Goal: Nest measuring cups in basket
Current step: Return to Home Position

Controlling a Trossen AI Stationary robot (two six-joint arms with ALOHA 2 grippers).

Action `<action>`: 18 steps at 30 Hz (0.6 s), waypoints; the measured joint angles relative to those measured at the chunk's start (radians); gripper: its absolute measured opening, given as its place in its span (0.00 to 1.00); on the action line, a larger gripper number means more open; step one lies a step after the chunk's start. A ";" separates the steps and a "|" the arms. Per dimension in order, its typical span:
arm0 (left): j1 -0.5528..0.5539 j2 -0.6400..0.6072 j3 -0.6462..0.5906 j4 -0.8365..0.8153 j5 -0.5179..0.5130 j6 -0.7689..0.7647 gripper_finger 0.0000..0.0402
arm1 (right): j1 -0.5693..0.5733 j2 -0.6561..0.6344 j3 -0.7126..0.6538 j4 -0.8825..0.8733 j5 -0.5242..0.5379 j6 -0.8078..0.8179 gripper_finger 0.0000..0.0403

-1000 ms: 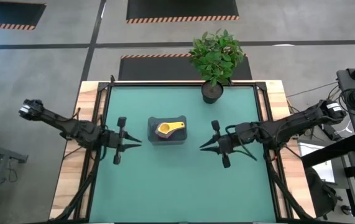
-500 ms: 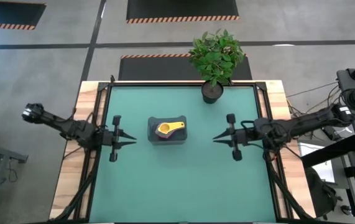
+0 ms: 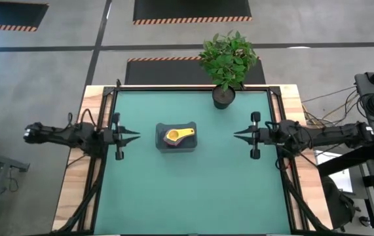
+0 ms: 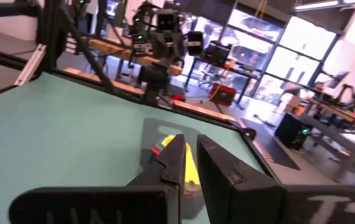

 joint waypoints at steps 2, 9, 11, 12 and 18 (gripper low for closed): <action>0.017 -0.044 0.000 -0.031 0.004 0.001 0.09 | -0.013 -0.045 -0.021 -0.014 0.000 -0.001 0.07; 0.032 -0.162 -0.003 -0.113 0.000 -0.027 0.09 | -0.047 -0.201 -0.040 -0.145 -0.001 -0.009 0.07; 0.032 -0.154 -0.008 -0.115 0.000 -0.035 0.09 | -0.049 -0.244 -0.048 -0.179 0.000 -0.011 0.07; 0.032 -0.149 -0.012 -0.110 0.000 -0.040 0.09 | -0.049 -0.263 -0.052 -0.197 0.000 -0.011 0.07; 0.031 -0.161 -0.084 -0.036 0.000 -0.091 0.09 | -0.052 -0.402 -0.094 -0.246 0.000 -0.011 0.07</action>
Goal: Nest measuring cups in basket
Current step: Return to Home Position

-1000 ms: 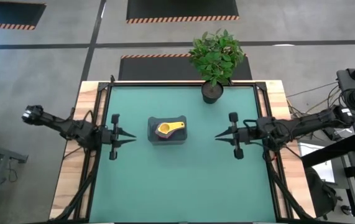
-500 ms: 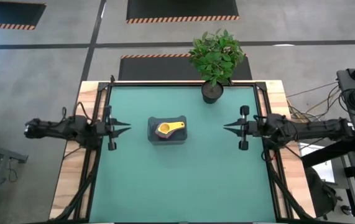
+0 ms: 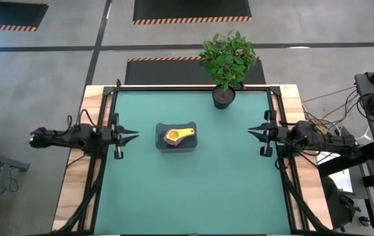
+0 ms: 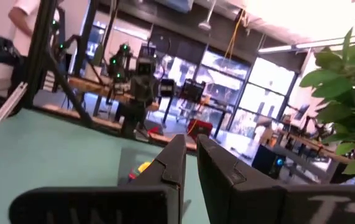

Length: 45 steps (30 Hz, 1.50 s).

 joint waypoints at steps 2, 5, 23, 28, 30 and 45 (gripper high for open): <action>0.000 0.000 -0.037 0.052 0.000 -0.015 0.09 | 0.000 -0.041 -0.022 -0.006 0.001 -0.001 0.07; 0.000 0.001 -0.099 0.165 0.017 -0.019 0.09 | 0.000 -0.040 -0.049 0.029 -0.008 -0.009 0.07; 0.000 0.012 -0.115 0.207 0.054 -0.040 0.09 | 0.000 -0.006 -0.084 -0.102 -0.067 0.130 0.07; 0.000 0.016 -0.115 0.207 0.053 -0.040 0.09 | 0.000 0.007 -0.083 -0.104 -0.067 0.308 0.07; 0.000 0.016 -0.115 0.206 0.053 -0.040 0.09 | 0.000 0.007 -0.083 -0.105 -0.067 0.347 0.07; 0.000 0.019 -0.115 0.206 0.053 -0.040 0.09 | 0.000 0.006 -0.083 -0.108 -0.068 0.306 0.07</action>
